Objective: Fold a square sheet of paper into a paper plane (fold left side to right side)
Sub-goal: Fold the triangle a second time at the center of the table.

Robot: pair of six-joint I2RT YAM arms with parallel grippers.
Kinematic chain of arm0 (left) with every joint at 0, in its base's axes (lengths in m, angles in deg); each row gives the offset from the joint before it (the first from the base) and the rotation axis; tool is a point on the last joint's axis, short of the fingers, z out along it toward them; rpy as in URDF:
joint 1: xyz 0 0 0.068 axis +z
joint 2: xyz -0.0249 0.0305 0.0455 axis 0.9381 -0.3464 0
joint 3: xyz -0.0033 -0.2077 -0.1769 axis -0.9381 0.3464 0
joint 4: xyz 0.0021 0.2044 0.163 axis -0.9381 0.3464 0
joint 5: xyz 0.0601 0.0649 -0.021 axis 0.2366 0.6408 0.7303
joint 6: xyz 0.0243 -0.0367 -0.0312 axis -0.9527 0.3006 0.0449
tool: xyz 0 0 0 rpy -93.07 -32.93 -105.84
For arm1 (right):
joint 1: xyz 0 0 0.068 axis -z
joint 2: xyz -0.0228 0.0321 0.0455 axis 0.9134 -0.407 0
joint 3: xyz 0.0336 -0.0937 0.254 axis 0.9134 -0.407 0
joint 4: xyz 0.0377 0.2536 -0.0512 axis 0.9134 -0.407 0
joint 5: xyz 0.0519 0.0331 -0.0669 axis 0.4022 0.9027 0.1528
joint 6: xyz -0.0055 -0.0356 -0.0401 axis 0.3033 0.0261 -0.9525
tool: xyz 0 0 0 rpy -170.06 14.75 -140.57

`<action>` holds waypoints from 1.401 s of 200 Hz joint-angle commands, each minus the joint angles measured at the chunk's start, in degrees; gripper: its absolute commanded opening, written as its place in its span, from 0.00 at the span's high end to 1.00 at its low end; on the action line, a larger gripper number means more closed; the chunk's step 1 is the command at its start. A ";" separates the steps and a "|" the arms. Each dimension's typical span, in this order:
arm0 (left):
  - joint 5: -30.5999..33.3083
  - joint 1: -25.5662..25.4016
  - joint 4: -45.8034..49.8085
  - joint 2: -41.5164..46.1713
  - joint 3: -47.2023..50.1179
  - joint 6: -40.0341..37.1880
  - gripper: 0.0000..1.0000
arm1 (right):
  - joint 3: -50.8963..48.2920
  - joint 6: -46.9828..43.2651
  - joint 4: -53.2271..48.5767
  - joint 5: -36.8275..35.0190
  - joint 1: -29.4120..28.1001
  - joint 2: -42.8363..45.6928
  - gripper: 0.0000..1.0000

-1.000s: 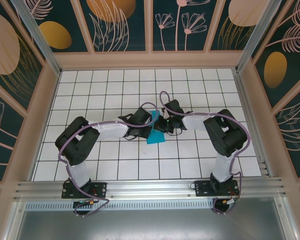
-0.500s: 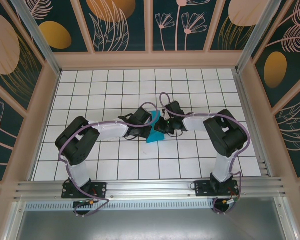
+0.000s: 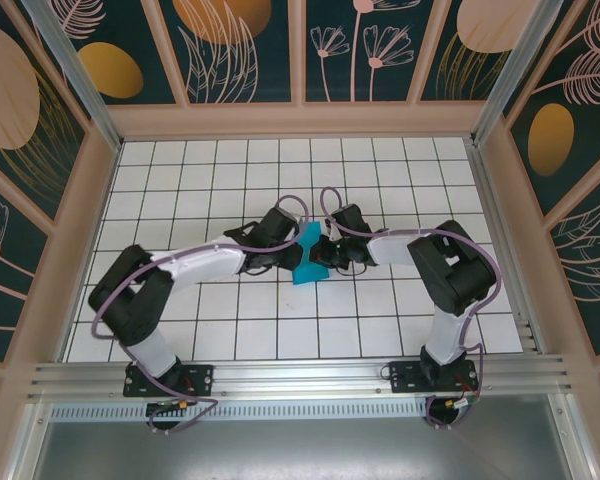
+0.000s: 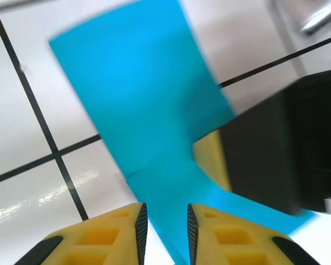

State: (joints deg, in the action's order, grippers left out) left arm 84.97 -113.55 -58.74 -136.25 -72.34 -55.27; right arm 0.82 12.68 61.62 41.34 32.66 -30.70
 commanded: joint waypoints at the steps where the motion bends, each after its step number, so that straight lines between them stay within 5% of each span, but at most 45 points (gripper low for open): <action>1: -6.25 0.40 -1.68 5.76 4.14 0.42 0.70 | -2.74 -1.30 -7.48 -2.95 0.32 -2.06 0.93; 37: -20.76 0.15 -12.34 7.41 9.59 4.61 0.70 | -2.48 -1.30 -7.20 -2.73 0.30 -2.47 0.93; 61: -24.23 -0.40 -16.01 3.96 9.89 6.70 0.70 | -2.46 -1.10 -6.98 -2.56 0.27 -2.60 0.93; 137: -21.09 -0.79 -13.60 -5.49 7.36 5.92 0.70 | -2.56 -1.13 -7.12 -2.55 0.25 -2.59 0.93; 280: -21.61 -0.74 -16.21 -6.86 11.68 7.76 0.68 | -2.04 -1.64 -8.19 -2.86 0.26 -2.59 0.93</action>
State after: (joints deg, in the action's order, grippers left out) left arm 63.95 -114.05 -74.09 -141.95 -61.96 -48.56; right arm 0.80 12.64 61.77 41.41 32.69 -30.70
